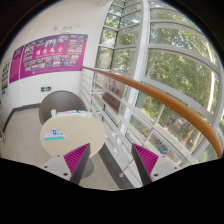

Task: Unplug charger

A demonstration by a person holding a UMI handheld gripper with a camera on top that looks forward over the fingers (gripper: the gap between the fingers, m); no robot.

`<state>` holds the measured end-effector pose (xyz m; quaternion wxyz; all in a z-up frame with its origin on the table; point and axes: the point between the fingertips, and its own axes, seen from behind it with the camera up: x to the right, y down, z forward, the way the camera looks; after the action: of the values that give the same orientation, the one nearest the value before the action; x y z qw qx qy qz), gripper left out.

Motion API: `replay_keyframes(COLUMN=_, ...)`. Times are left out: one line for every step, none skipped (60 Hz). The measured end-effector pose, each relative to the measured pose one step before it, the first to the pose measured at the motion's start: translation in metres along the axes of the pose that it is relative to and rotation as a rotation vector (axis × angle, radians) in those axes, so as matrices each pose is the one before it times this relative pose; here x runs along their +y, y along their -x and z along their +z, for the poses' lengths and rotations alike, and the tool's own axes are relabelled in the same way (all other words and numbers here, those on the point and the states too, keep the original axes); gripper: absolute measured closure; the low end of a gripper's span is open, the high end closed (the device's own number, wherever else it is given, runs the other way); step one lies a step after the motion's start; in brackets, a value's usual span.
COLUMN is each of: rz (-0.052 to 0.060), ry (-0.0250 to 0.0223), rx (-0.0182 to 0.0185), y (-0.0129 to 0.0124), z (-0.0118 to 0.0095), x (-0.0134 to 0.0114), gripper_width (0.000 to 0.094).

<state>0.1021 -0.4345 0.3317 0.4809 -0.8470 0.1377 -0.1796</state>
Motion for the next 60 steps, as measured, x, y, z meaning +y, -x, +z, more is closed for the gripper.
replay_keyframes(rz=0.0002, ry=0.00362, rx=0.00182, y=-0.00034, z=0.00008, x=0.00126, gripper_width=0.0080)
replay_keyframes(rz=0.0001, ry=0.00395, rx=0.00167, y=-0.00032, z=0.00028, x=0.00147, gripper_width=0.0081)
replay_keyframes(rz=0.0002, ry=0.00471, rx=0.00178, y=-0.00041, z=0.00045, x=0.00190, gripper_width=0.0080)
replay_keyframes(rz=0.0001, ry=0.00480, rx=0.00143, y=-0.00027, z=0.00075, x=0.00196, gripper_width=0.0079)
replay_keyframes(rz=0.0009, ry=0.00219, rx=-0.00016, y=-0.00180, z=0.00618, x=0.00468, gripper_width=0.0079)
replay_keyframes(rz=0.0007, ry=0.00624, rx=0.00133, y=0.00018, z=0.00170, x=0.00277, gripper_width=0.0079)
replay_keyframes(rz=0.0005, ry=0.00689, rx=0.00085, y=0.00036, z=0.00192, x=0.00279, gripper_width=0.0079)
replay_keyframes(rz=0.0000, ry=0.01059, rx=0.00259, y=0.00110, z=-0.00957, x=0.00152, gripper_width=0.0079)
replay_keyframes(rz=-0.0003, ry=0.00491, rx=-0.00271, y=-0.00053, z=0.01432, x=0.00519, gripper_width=0.0079)
replay_keyframes(rz=0.0003, ry=0.01039, rx=0.00190, y=0.00126, z=-0.00941, x=0.00243, gripper_width=0.0078)
replay_keyframes(rz=0.0004, ry=0.00206, rx=-0.00260, y=0.00020, z=0.01229, x=0.00512, gripper_width=0.0078)
replay_keyframes(rz=0.0003, ry=0.00533, rx=-0.00036, y=0.00042, z=0.00208, x=0.00278, gripper_width=0.0078)
replay_keyframes(rz=0.0004, ry=0.00518, rx=-0.00061, y=0.00194, z=0.00171, x=0.00170, gripper_width=0.0078)
replay_keyframes(rz=-0.0002, ry=0.00535, rx=-0.00126, y=0.00218, z=0.00164, x=0.00245, gripper_width=0.0081)
replay_keyframes(rz=-0.0009, ry=0.00560, rx=-0.00223, y=0.00203, z=0.00193, x=0.00264, gripper_width=0.0081)
replay_keyframes(rz=0.0005, ry=0.01230, rx=-0.00114, y=0.01127, z=0.00789, x=-0.01027, gripper_width=0.0079)
replay_keyframes(rz=-0.0016, ry=-0.00258, rx=-0.00511, y=-0.00731, z=-0.00614, x=0.02292, gripper_width=0.0080)
replay_keyframes(rz=-0.0004, ry=0.00517, rx=-0.00358, y=0.00295, z=0.00264, x=0.00266, gripper_width=0.0079)
replay_keyframes(rz=-0.0003, ry=0.00492, rx=-0.00459, y=0.00359, z=0.00270, x=0.00321, gripper_width=0.0082)
replay_keyframes(rz=0.0000, ry=0.00428, rx=-0.00686, y=0.00508, z=0.00272, x=0.00343, gripper_width=0.0082)
replay_keyframes(rz=0.0006, ry=0.01299, rx=-0.00777, y=0.01040, z=0.00595, x=-0.01283, gripper_width=0.0084)
replay_keyframes(rz=0.0002, ry=-0.00491, rx=-0.01129, y=0.00261, z=-0.00070, x=0.02290, gripper_width=0.0085)
replay_keyframes(rz=-0.0007, ry=0.00408, rx=-0.00964, y=0.00620, z=0.00404, x=0.00342, gripper_width=0.0084)
replay_keyframes(rz=-0.0024, ry=0.00365, rx=-0.01275, y=0.00715, z=0.00417, x=0.00315, gripper_width=0.0085)
replay_keyframes(rz=-0.0044, ry=0.00322, rx=-0.01744, y=0.00874, z=0.00402, x=0.00453, gripper_width=0.0085)
replay_keyframes(rz=-0.0051, ry=0.01251, rx=-0.02211, y=0.01373, z=0.00866, x=-0.01387, gripper_width=0.0086)
replay_keyframes(rz=-0.0020, ry=0.00045, rx=-0.01659, y=0.01543, z=0.00805, x=0.00895, gripper_width=0.0083)
replay_keyframes(rz=-0.0039, ry=-0.00034, rx=-0.02215, y=0.00617, z=-0.00033, x=0.01134, gripper_width=0.0086)
replay_keyframes(rz=-0.0014, ry=0.00292, rx=-0.02103, y=0.00922, z=0.00617, x=0.00332, gripper_width=0.0086)
replay_keyframes(rz=0.0003, ry=0.00755, rx=-0.02170, y=0.01629, z=0.01253, x=-0.00649, gripper_width=0.0085)
replay_keyframes(rz=-0.0002, ry=0.00194, rx=-0.02289, y=0.01108, z=0.00639, x=0.00145, gripper_width=0.0085)
replay_keyframes(rz=-0.0004, ry=-0.00045, rx=-0.02277, y=0.01107, z=0.00613, x=0.00008, gripper_width=0.0084)
replay_keyframes(rz=0.0005, ry=-0.00366, rx=-0.02191, y=0.01078, z=0.00718, x=-0.00117, gripper_width=0.0082)
replay_keyframes(rz=0.0008, ry=-0.00812, rx=-0.01552, y=0.01128, z=0.00573, x=-0.00002, gripper_width=0.0081)
replay_keyframes(rz=0.0000, ry=-0.00955, rx=-0.01646, y=0.00422, z=0.00663, x=-0.00003, gripper_width=0.0081)
replay_keyframes(rz=0.0008, ry=-0.00759, rx=-0.01633, y=0.00900, z=0.00869, x=-0.00232, gripper_width=0.0080)
replay_keyframes(rz=0.0010, ry=-0.00401, rx=-0.01702, y=0.01933, z=0.01506, x=-0.00693, gripper_width=0.0080)
replay_keyframes(rz=-0.0034, ry=-0.00593, rx=-0.01713, y=0.00936, z=0.00994, x=-0.00280, gripper_width=0.0079)
replay_keyframes(rz=-0.0043, ry=-0.00548, rx=-0.01492, y=0.00825, z=0.01080, x=-0.00317, gripper_width=0.0080)
replay_keyframes(rz=-0.0024, ry=-0.00498, rx=-0.01343, y=0.00775, z=0.00639, x=-0.00814, gripper_width=0.0077)
replay_keyframes(rz=-0.0030, ry=-0.00865, rx=-0.00547, y=0.00843, z=0.01536, x=-0.00337, gripper_width=0.0077)
replay_keyframes(rz=-0.0024, ry=-0.00870, rx=-0.00798, y=0.00677, z=0.01264, x=-0.00423, gripper_width=0.0075)
replay_keyframes(rz=-0.0029, ry=-0.00757, rx=-0.00846, y=0.00686, z=0.01283, x=-0.00357, gripper_width=0.0078)
replay_keyframes(rz=-0.0030, ry=-0.00672, rx=-0.00947, y=0.00813, z=0.01390, x=-0.00313, gripper_width=0.0076)
replay_keyframes(rz=-0.0017, ry=-0.00521, rx=-0.00953, y=0.00632, z=0.01345, x=-0.00305, gripper_width=0.0076)
replay_keyframes(rz=0.0001, ry=-0.00401, rx=-0.01120, y=0.00469, z=0.00960, x=-0.00363, gripper_width=0.0079)
replay_keyframes(rz=0.0013, ry=-0.00547, rx=-0.00480, y=0.00444, z=0.01361, x=-0.00308, gripper_width=0.0077)
replay_keyframes(rz=0.0024, ry=-0.00762, rx=0.00023, y=0.00701, z=0.01396, x=-0.00310, gripper_width=0.0077)
replay_keyframes(rz=0.0007, ry=-0.00779, rx=-0.00205, y=0.00391, z=0.01321, x=-0.00293, gripper_width=0.0079)
replay_keyframes(rz=-0.0002, ry=-0.00659, rx=-0.00151, y=0.00330, z=0.01352, x=-0.00240, gripper_width=0.0079)
replay_keyframes(rz=-0.0013, ry=-0.00186, rx=-0.00033, y=0.00429, z=0.01356, x=-0.00098, gripper_width=0.0080)
replay_keyframes(rz=-0.0028, ry=0.00174, rx=-0.00083, y=0.00382, z=0.01275, x=-0.00047, gripper_width=0.0082)
replay_keyframes(rz=-0.0039, ry=0.00155, rx=-0.00484, y=-0.00116, z=0.01040, x=-0.00160, gripper_width=0.0085)
replay_keyframes(rz=-0.0024, ry=0.00223, rx=-0.00151, y=0.00439, z=0.01245, x=-0.00100, gripper_width=0.0087)
replay_keyframes(rz=-0.0025, ry=0.00357, rx=-0.00052, y=0.00293, z=0.01170, x=-0.00005, gripper_width=0.0091)
replay_keyframes(rz=-0.0025, ry=0.00579, rx=0.00043, y=0.00257, z=0.01114, x=0.00040, gripper_width=0.0093)
replay_keyframes(rz=-0.0030, ry=0.00589, rx=0.00033, y=0.00265, z=0.01026, x=0.00050, gripper_width=0.0095)
replay_keyframes(rz=-0.0028, ry=0.00362, rx=-0.00102, y=0.00278, z=0.00967, x=-0.00020, gripper_width=0.0095)
replay_keyframes(rz=-0.0006, ry=0.00202, rx=-0.00184, y=0.00298, z=0.00932, x=-0.00053, gripper_width=0.0103)
replay_keyframes(rz=0.0018, ry=0.00145, rx=-0.00138, y=0.00267, z=0.00884, x=-0.00067, gripper_width=0.0107)
